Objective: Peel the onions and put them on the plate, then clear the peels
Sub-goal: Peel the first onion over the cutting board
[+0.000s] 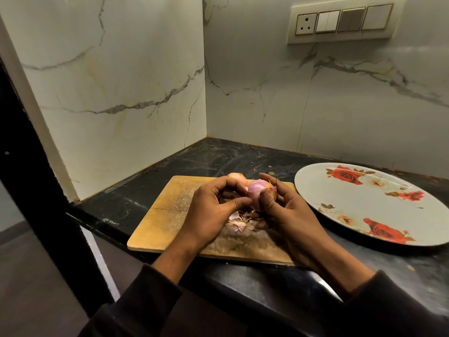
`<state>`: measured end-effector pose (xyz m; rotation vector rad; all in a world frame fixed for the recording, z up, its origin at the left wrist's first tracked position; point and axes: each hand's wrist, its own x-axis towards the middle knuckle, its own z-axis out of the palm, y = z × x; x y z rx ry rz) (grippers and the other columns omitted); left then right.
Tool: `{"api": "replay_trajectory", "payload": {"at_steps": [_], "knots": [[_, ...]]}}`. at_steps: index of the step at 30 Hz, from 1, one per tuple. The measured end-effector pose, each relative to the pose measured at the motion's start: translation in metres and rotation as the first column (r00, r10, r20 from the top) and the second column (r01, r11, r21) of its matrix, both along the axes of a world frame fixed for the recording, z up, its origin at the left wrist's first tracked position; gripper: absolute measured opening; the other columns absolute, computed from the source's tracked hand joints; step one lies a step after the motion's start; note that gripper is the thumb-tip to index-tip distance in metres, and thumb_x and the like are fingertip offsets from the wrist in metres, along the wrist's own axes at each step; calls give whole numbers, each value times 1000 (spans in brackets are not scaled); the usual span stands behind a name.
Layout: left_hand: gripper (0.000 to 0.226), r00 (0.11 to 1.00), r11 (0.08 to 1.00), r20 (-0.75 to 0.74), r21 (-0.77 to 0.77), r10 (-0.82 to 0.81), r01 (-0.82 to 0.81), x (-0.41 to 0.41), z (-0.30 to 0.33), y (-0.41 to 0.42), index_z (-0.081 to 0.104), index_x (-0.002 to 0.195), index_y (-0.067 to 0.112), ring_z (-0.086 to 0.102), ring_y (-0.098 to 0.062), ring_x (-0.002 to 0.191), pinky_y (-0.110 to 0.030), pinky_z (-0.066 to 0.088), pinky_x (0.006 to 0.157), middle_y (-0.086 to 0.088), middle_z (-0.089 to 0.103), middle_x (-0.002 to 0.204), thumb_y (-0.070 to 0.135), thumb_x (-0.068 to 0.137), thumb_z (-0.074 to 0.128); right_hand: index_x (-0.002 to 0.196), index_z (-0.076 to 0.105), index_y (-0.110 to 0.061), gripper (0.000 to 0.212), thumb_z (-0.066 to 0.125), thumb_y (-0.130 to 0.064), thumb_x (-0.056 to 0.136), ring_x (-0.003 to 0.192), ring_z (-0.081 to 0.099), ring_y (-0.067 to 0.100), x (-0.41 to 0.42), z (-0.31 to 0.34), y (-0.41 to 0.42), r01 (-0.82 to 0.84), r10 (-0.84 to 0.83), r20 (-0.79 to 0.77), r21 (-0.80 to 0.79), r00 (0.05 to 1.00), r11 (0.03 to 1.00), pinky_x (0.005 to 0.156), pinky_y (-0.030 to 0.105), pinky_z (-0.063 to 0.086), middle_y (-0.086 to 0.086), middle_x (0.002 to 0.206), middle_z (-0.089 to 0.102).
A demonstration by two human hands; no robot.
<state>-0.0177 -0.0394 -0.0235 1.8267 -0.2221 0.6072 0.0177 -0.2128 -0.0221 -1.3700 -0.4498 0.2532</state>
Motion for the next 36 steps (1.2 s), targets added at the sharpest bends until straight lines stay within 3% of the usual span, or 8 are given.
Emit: {"api": "replay_trajectory", "payload": {"at_steps": [4, 9, 15, 20, 30, 36], "knots": [[17, 1000, 1000, -20, 13, -16, 16, 1, 0, 0, 71, 94, 8, 72, -11, 90, -24, 59, 79, 3, 74, 94, 1, 80, 78, 139, 55, -31, 58, 67, -40, 83, 102, 72, 25, 1, 1, -1, -34, 34, 6, -38, 999, 999, 73, 39, 59, 11, 135, 61], [12, 1000, 999, -14, 35, -8, 9, 0, 0, -1, 71, 89, 8, 70, -10, 89, -23, 58, 79, 1, 73, 91, 1, 81, 76, 139, 56, -27, 55, 64, -36, 86, 91, 72, 18, 1, 3, -2, -70, 70, -59, 2, 996, 998, 64, 28, 57, 15, 133, 61], [22, 999, 999, 16, -3, 39, -39, -1, 0, -1, 71, 97, 14, 72, -12, 90, -26, 60, 80, 4, 73, 94, 3, 79, 79, 138, 55, -22, 56, 65, -31, 83, 73, 69, 18, -1, 4, 2, -73, 80, -100, 72, 992, 995, 54, 25, 54, 18, 115, 68], [20, 999, 998, 1, 22, 54, -54, -1, 0, -1, 74, 93, 14, 71, -7, 90, -23, 59, 80, 7, 75, 92, 5, 77, 81, 137, 56, -22, 54, 63, -31, 84, 76, 72, 12, -1, 4, -1, -56, 58, -77, 27, 995, 998, 58, 23, 56, 17, 123, 65], [14, 998, 997, 18, 45, 67, -68, 0, -2, -1, 74, 89, 9, 72, -8, 89, -24, 59, 81, 3, 74, 91, 5, 77, 81, 131, 60, -26, 52, 66, -36, 81, 74, 68, 18, -1, 2, 3, -26, 27, -54, 20, 998, 999, 55, 27, 55, 18, 120, 66], [25, 998, 999, 34, 5, 45, -45, -2, 0, -2, 72, 96, 15, 73, -8, 89, -22, 59, 80, 4, 74, 93, 2, 77, 81, 136, 57, -23, 55, 66, -32, 82, 73, 71, 13, -2, 4, 2, -37, 39, -60, 29, 997, 999, 54, 23, 55, 15, 118, 68]]}}
